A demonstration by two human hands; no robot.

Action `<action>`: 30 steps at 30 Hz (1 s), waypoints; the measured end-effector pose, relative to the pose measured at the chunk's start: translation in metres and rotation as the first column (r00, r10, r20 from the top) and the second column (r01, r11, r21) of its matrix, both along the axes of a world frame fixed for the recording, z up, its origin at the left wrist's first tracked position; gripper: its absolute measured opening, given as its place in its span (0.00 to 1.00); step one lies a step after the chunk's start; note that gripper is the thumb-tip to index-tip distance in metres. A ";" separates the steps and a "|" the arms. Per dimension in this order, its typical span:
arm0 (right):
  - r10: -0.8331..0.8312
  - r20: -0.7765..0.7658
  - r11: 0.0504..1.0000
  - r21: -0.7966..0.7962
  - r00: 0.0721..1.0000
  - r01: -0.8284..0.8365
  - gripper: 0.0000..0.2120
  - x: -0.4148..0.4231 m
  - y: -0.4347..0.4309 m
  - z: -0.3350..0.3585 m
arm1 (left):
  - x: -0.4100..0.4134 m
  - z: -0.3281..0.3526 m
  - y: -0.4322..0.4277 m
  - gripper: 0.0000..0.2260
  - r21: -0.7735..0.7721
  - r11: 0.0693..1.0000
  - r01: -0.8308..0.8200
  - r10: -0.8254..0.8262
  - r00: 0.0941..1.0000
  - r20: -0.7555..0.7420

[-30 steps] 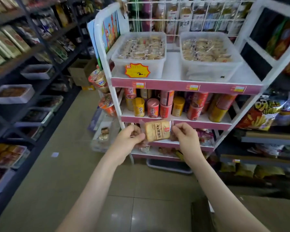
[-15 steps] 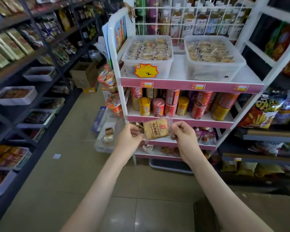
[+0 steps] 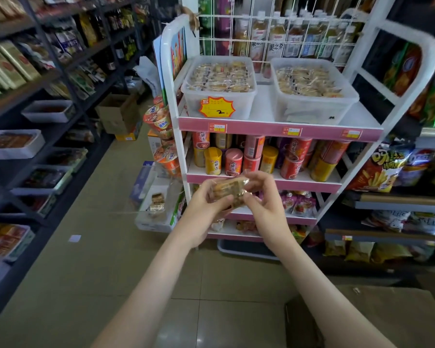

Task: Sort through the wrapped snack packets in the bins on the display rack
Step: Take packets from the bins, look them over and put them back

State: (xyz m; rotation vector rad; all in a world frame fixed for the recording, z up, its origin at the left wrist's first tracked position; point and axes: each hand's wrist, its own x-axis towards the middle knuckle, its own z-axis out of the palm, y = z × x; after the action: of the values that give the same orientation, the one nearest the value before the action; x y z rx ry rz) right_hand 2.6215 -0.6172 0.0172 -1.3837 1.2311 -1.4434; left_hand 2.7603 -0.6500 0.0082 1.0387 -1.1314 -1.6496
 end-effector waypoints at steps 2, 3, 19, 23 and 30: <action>-0.115 -0.071 0.992 0.041 0.991 0.118 0.17 -0.009 -0.005 -0.003 | 0.004 0.000 -0.003 0.12 0.044 0.999 -0.012 0.015 0.998 -0.061; -0.152 -0.130 0.983 0.083 0.980 0.163 0.16 -0.015 -0.008 -0.005 | 0.007 0.000 -0.004 0.12 0.074 0.997 -0.005 0.013 0.994 -0.109; 0.005 0.156 0.960 0.276 0.988 -0.049 0.07 -0.042 -0.020 0.007 | 0.007 0.010 -0.011 0.14 0.025 0.989 0.146 -0.131 0.939 -0.318; 0.040 0.190 0.963 0.255 0.981 -0.089 0.06 -0.059 -0.028 0.018 | -0.008 0.027 -0.021 0.13 -0.030 0.987 0.160 -0.162 0.948 -0.273; -0.126 -0.174 0.976 0.154 0.977 0.153 0.08 -0.085 -0.059 0.044 | -0.046 0.059 -0.053 0.11 -0.122 0.988 0.092 -0.099 0.994 -0.055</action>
State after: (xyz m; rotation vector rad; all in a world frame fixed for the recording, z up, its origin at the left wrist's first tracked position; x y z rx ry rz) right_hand 2.5362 -0.6764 0.0607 -1.3440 1.5450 -1.3064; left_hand 2.7144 -0.7033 0.0668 0.8643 -1.2404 -1.6549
